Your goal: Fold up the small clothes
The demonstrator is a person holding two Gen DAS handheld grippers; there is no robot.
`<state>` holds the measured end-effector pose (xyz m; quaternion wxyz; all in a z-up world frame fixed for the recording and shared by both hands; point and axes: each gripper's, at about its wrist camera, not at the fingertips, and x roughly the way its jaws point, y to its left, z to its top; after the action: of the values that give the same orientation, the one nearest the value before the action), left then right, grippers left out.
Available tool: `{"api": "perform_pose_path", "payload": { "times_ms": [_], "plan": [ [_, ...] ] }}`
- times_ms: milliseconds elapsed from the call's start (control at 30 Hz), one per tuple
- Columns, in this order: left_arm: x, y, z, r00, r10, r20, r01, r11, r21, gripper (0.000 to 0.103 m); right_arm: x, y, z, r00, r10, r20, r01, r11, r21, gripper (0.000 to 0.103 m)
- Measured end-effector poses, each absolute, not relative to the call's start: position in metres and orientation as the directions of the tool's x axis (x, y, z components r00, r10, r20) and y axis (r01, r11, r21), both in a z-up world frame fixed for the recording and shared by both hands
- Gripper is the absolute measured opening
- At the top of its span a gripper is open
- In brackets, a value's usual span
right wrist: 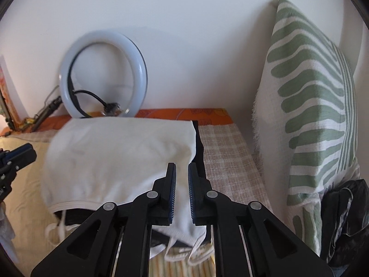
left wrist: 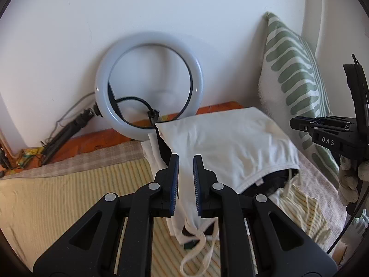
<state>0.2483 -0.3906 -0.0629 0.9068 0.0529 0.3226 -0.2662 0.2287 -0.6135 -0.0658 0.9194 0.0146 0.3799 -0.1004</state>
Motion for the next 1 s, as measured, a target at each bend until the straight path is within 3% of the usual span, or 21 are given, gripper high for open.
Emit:
{"api": "perform_pose_path", "payload": {
  "times_ms": [500,533,567,633,700,867,1000],
  "plan": [
    [0.146,-0.327,0.013,0.713,-0.475,-0.516,0.543,0.839,-0.022,0.011,0.140,-0.561,0.008,0.779,-0.135,-0.613,0.175,0.984,0.005,0.009],
    [0.138,-0.322,0.017,0.715,-0.478,-0.510,0.546,0.838,-0.020,0.017,0.135,-0.558,0.011,0.783,-0.129,-0.609,0.171,0.985,0.011,0.009],
    [0.130,-0.315,0.020,0.718,-0.481,-0.503,0.547,0.837,-0.018,0.031,0.127,-0.552,0.014,0.789,-0.116,-0.603,0.161,0.987,0.021,0.009],
    [0.115,-0.304,0.024,0.723,-0.486,-0.491,0.550,0.835,-0.016,0.045,0.112,-0.543,0.017,0.797,-0.102,-0.596,0.153,0.988,0.035,0.014],
    [0.101,-0.291,0.027,0.724,-0.492,-0.484,0.554,0.832,-0.016,0.045,0.099,-0.533,0.020,0.801,-0.099,-0.590,0.152,0.987,0.041,0.023],
    [0.074,-0.264,0.032,0.728,-0.499,-0.470,0.554,0.832,-0.025,0.064,0.070,-0.504,0.016,0.803,-0.098,-0.587,0.156,0.986,0.049,0.023],
    [0.054,-0.244,0.029,0.736,-0.490,-0.467,0.548,0.836,-0.015,0.069,0.048,-0.487,0.014,0.805,-0.119,-0.581,0.180,0.983,0.048,0.023]
  ]
}}
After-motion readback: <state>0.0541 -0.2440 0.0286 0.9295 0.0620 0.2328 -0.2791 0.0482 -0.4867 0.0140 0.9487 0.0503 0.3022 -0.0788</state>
